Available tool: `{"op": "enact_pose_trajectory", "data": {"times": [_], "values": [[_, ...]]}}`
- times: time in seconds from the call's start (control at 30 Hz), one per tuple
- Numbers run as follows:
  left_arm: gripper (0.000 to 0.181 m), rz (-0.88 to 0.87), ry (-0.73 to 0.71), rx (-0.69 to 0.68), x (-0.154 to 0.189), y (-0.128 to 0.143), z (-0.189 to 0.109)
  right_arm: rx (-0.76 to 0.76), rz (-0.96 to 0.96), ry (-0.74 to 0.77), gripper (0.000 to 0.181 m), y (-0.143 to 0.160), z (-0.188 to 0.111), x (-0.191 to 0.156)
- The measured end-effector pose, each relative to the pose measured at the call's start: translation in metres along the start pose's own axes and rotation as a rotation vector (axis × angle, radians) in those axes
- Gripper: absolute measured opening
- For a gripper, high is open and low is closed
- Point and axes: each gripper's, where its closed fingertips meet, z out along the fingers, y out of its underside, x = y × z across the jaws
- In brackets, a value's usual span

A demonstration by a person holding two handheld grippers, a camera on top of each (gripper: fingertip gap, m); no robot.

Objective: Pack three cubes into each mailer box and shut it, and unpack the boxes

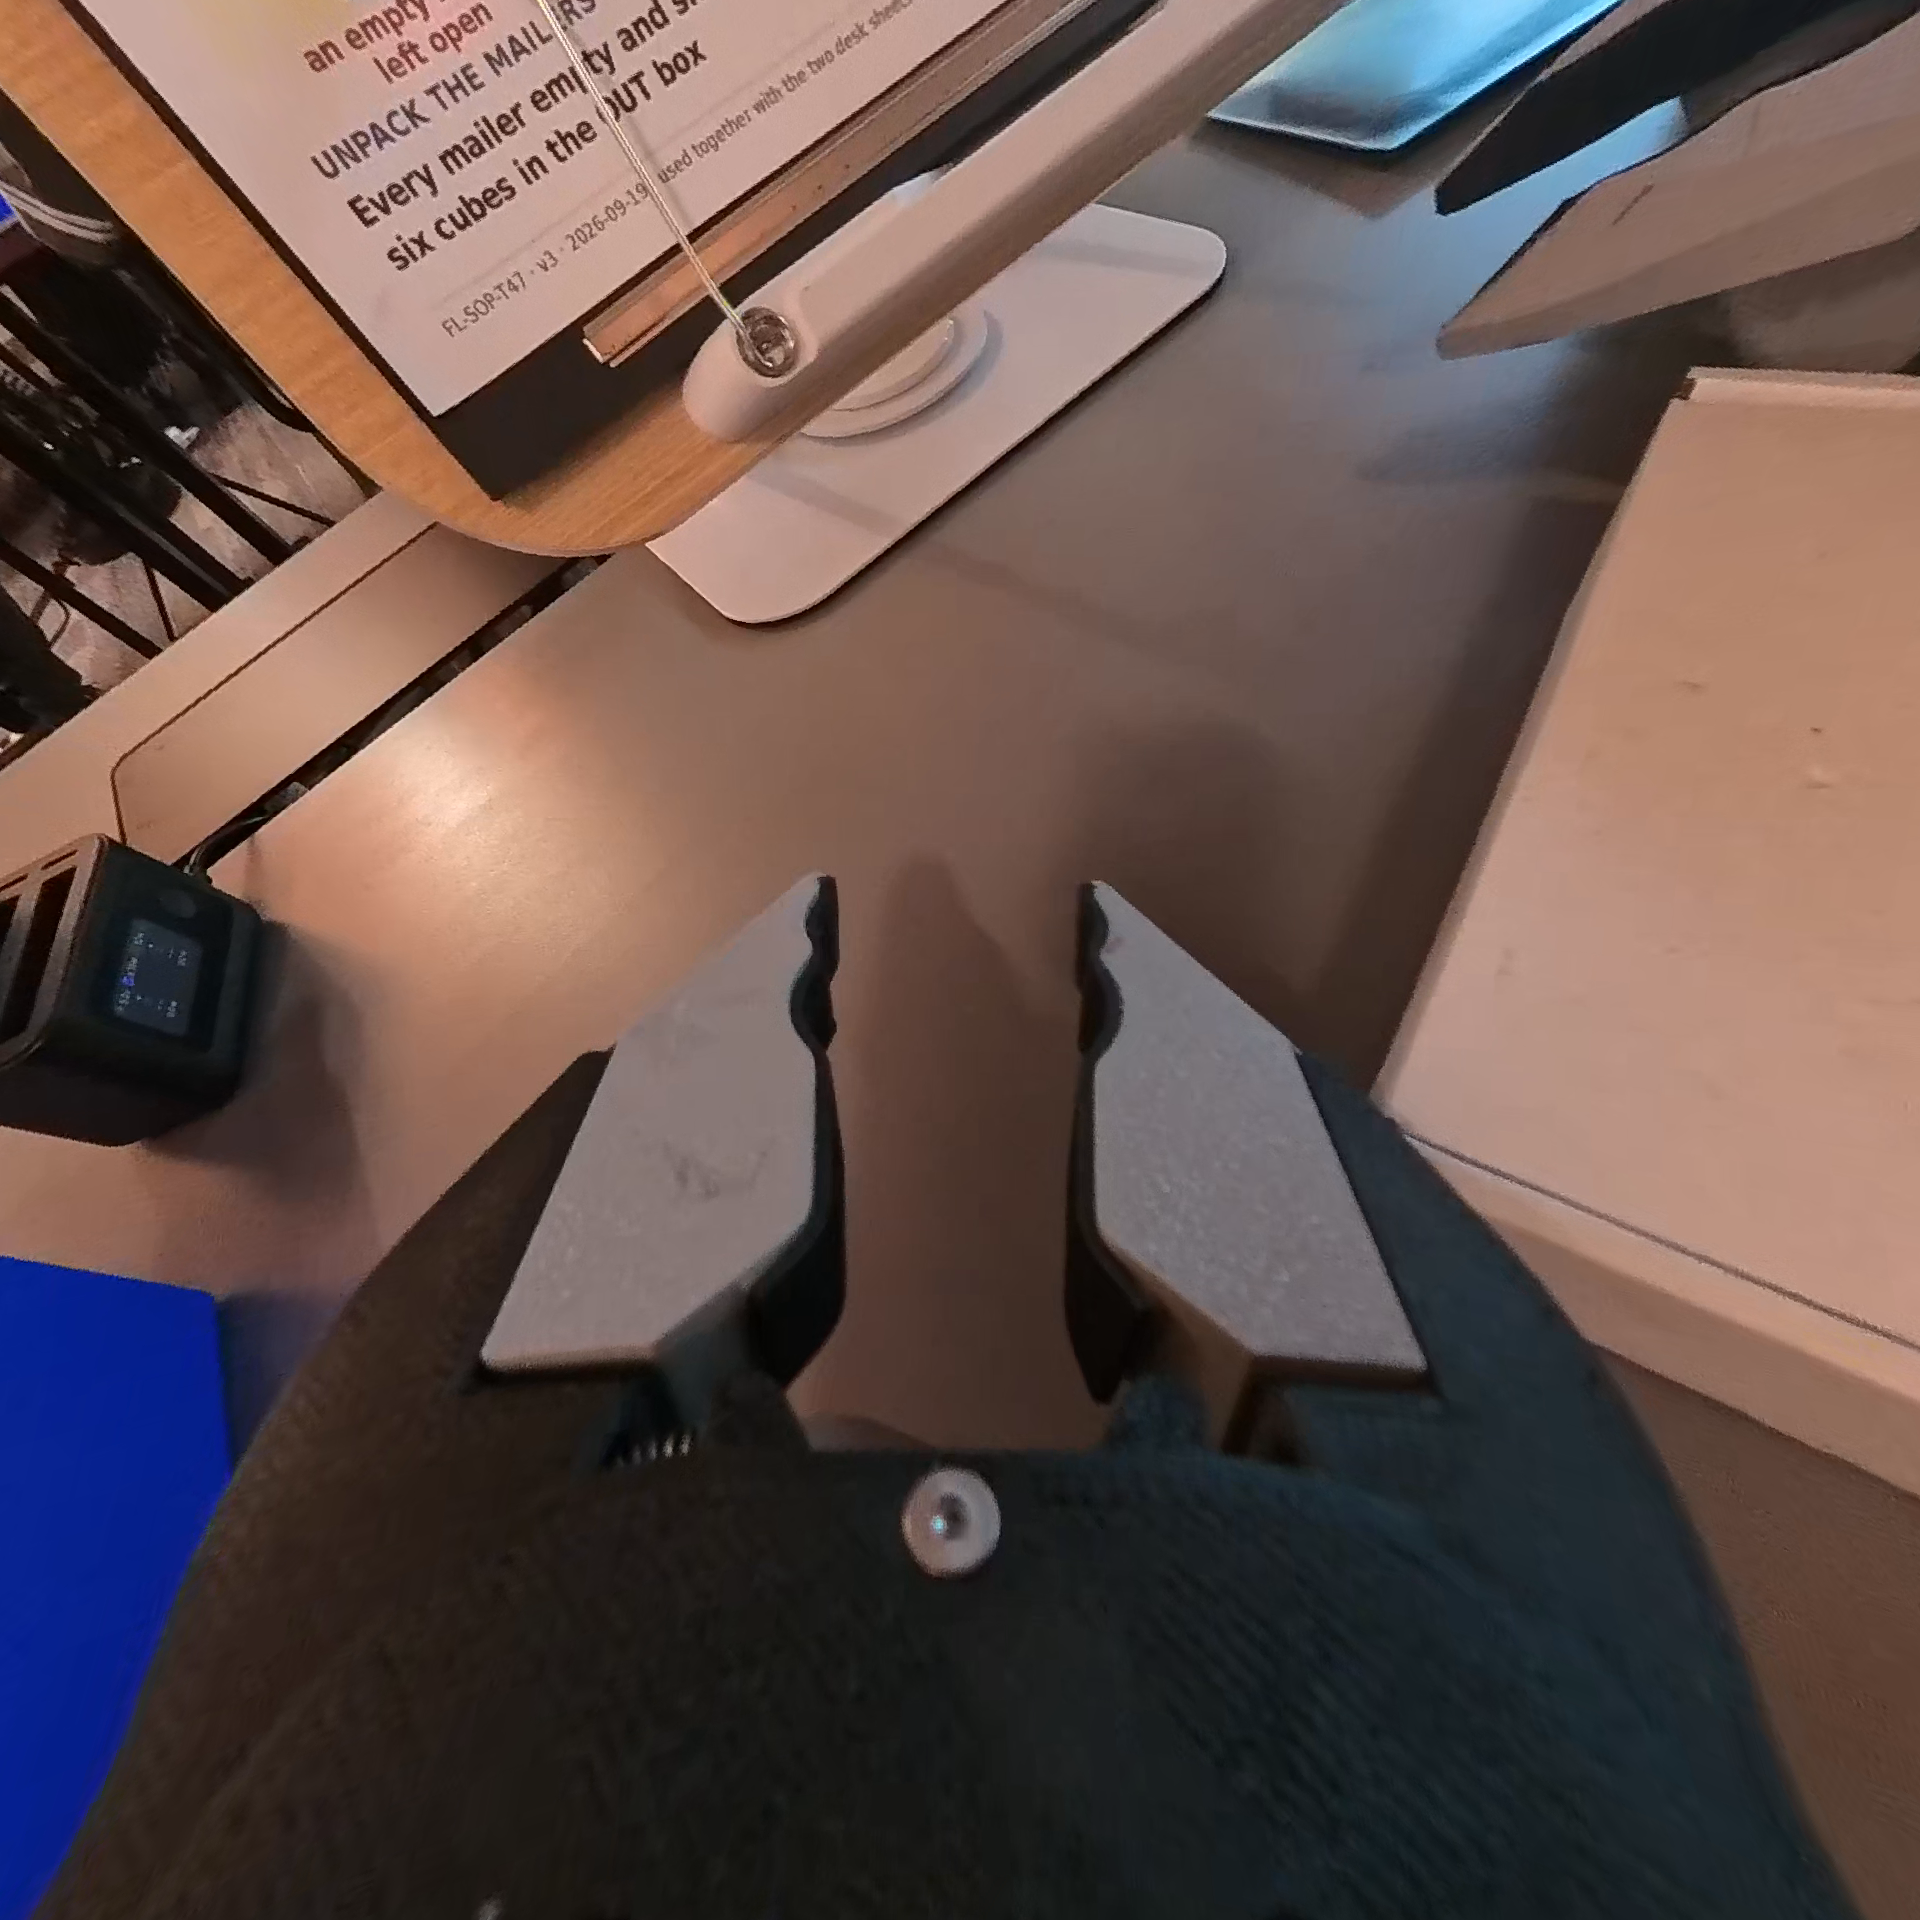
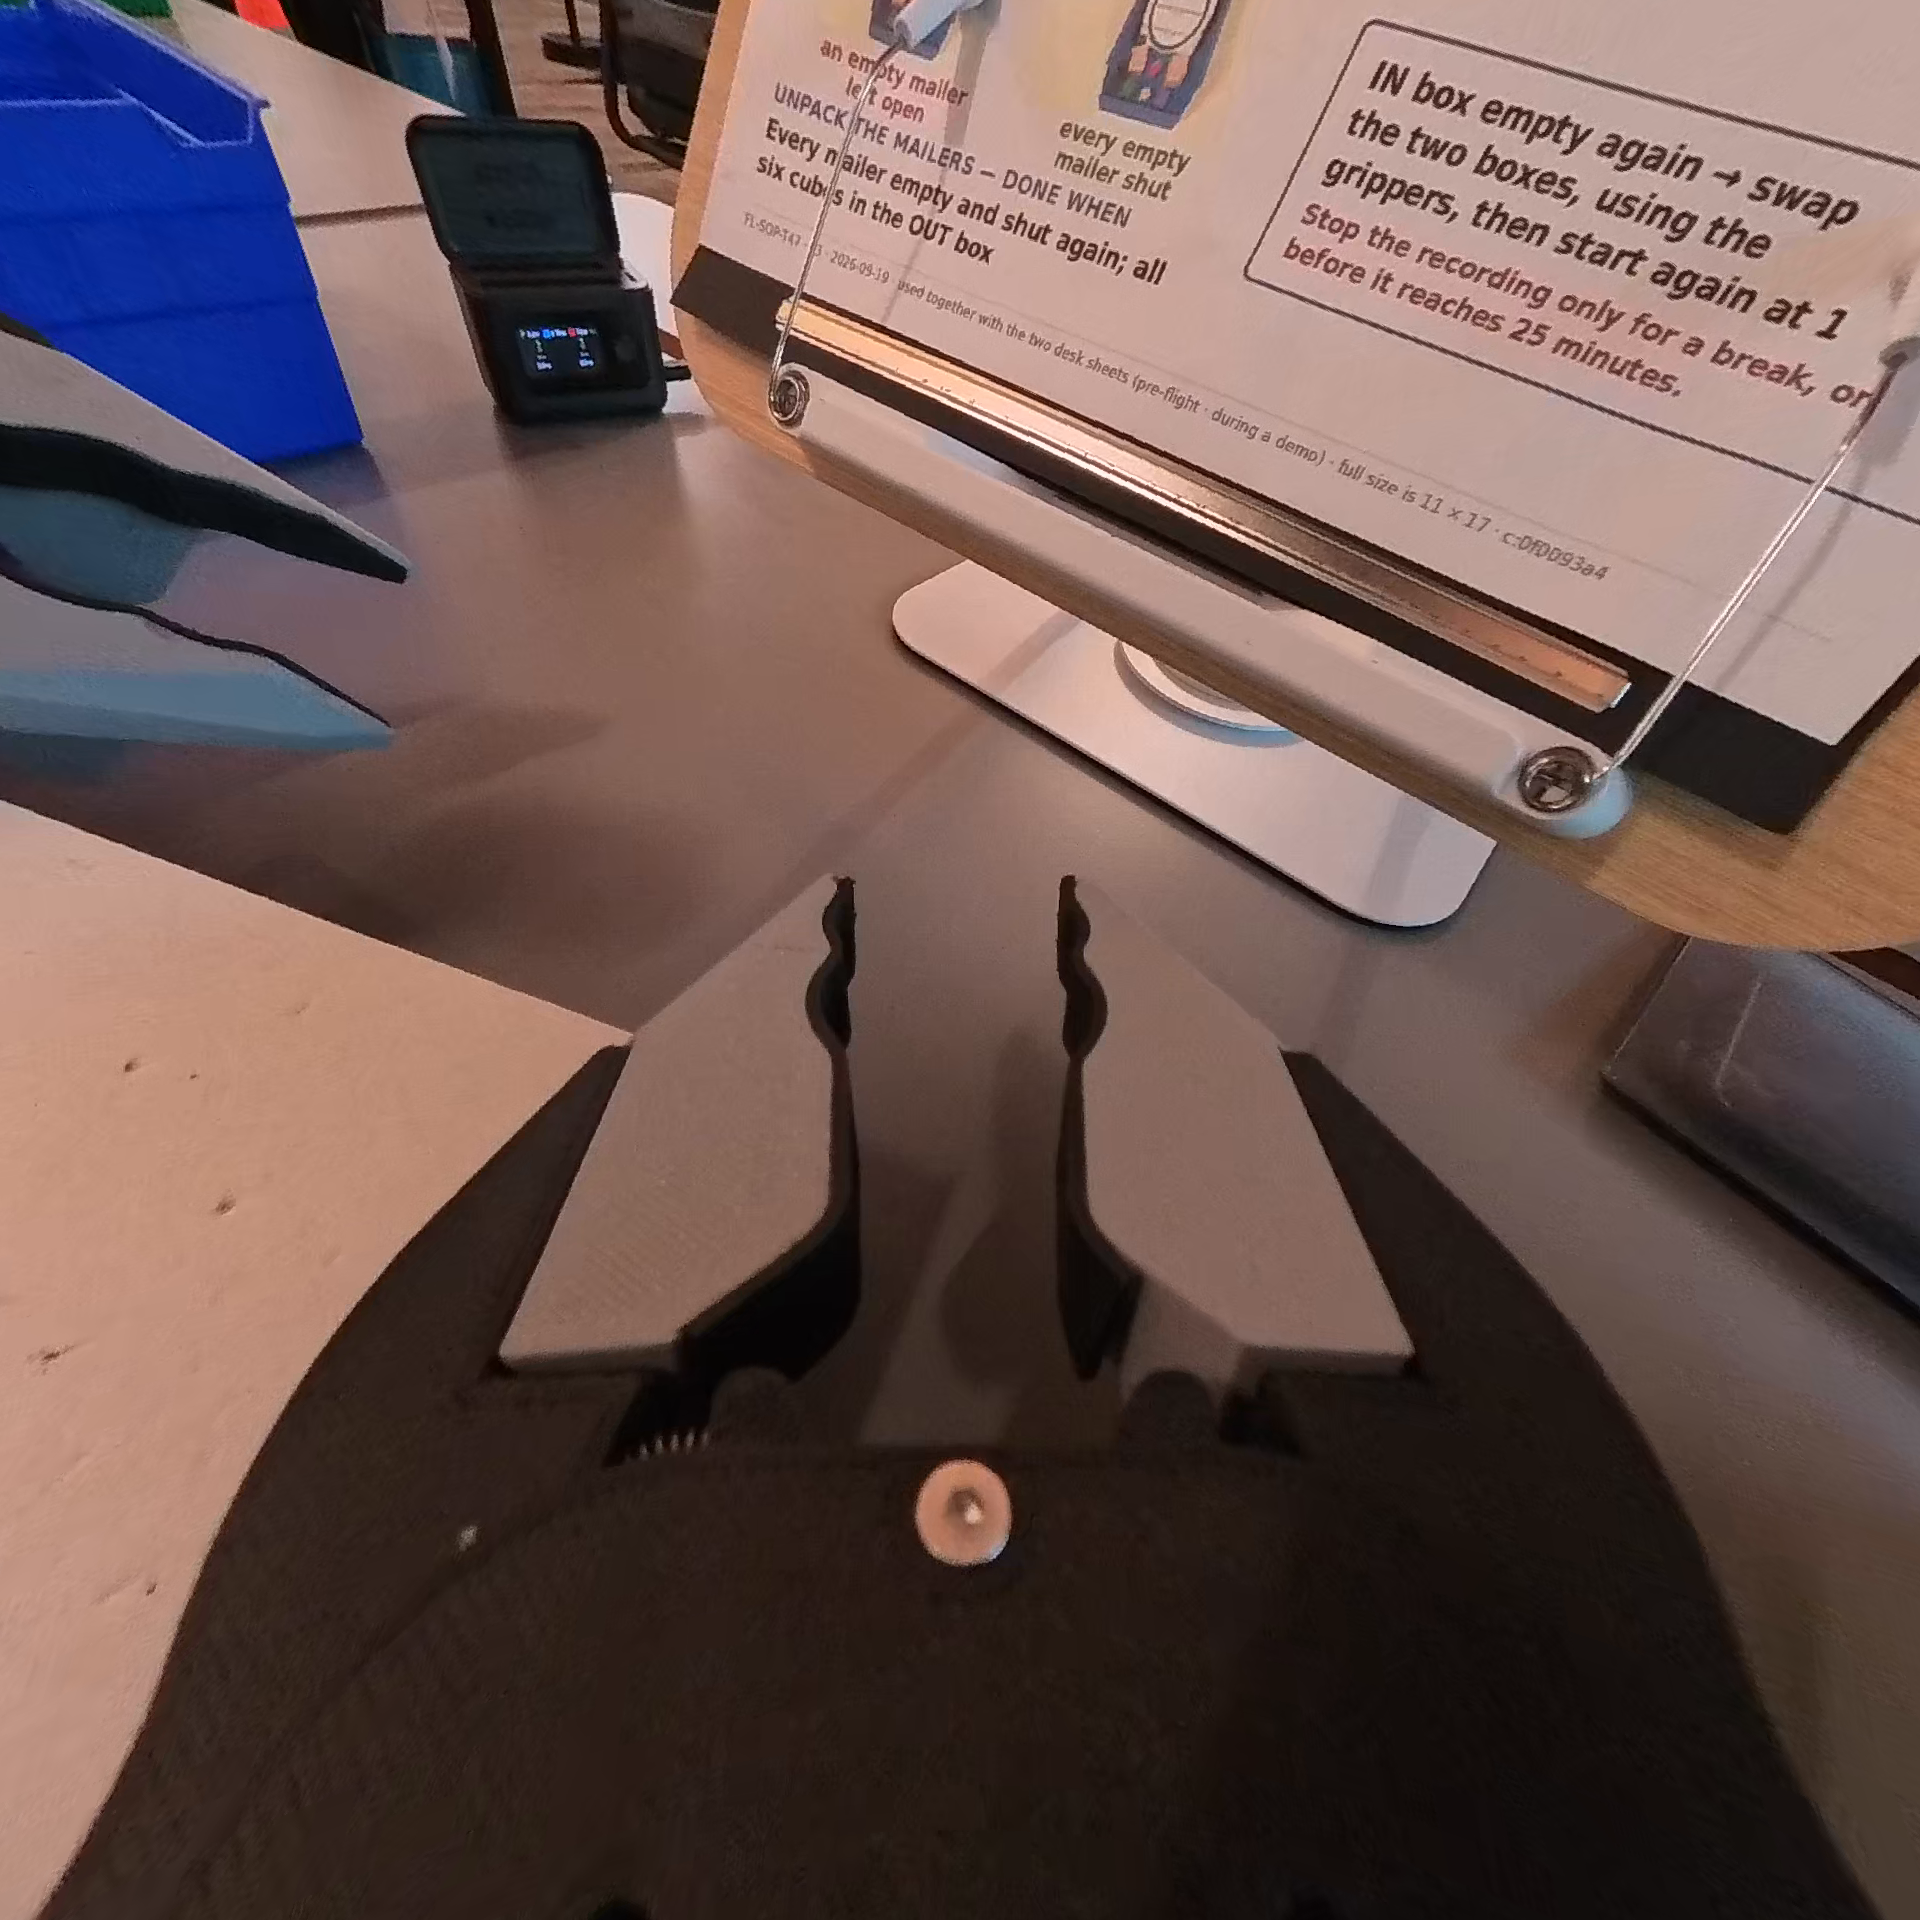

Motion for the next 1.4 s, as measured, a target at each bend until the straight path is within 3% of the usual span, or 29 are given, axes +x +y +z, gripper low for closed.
{"op": "enact_pose_trajectory", "data": {"times": [0.23, 0.37, 0.47, 0.7, 0.9, 1.4], "values": [[0.046, 0.015, 0.005, -0.004, 0.0, 0.0, -0.001, -0.021, -0.002, -0.008, 0.035, 0.003, 0.0, 0.001], [0.049, 0.045, 0.107, 0.023, 0.012, -0.007, -0.009, -0.079, -0.023, -0.038, 0.038, 0.01, -0.003, 0.002], [0.045, 0.083, 0.081, 0.02, 0.009, -0.008, -0.012, -0.08, -0.045, -0.052, 0.037, 0.005, -0.012, 0.002], [0.044, -0.156, 0.191, -0.029, 0.015, 0.004, -0.003, -0.103, -0.031, -0.069, 0.037, 0.01, -0.019, 0.006], [0.044, -0.407, 0.315, 0.108, 0.01, -0.021, -0.018, -0.142, -0.035, -0.112, 0.038, 0.016, -0.016, -0.007], [0.045, -0.361, 0.281, 0.075, 0.011, -0.014, -0.012, -0.097, 0.267, -0.187, 0.038, 0.016, -0.015, 0.006]]}}
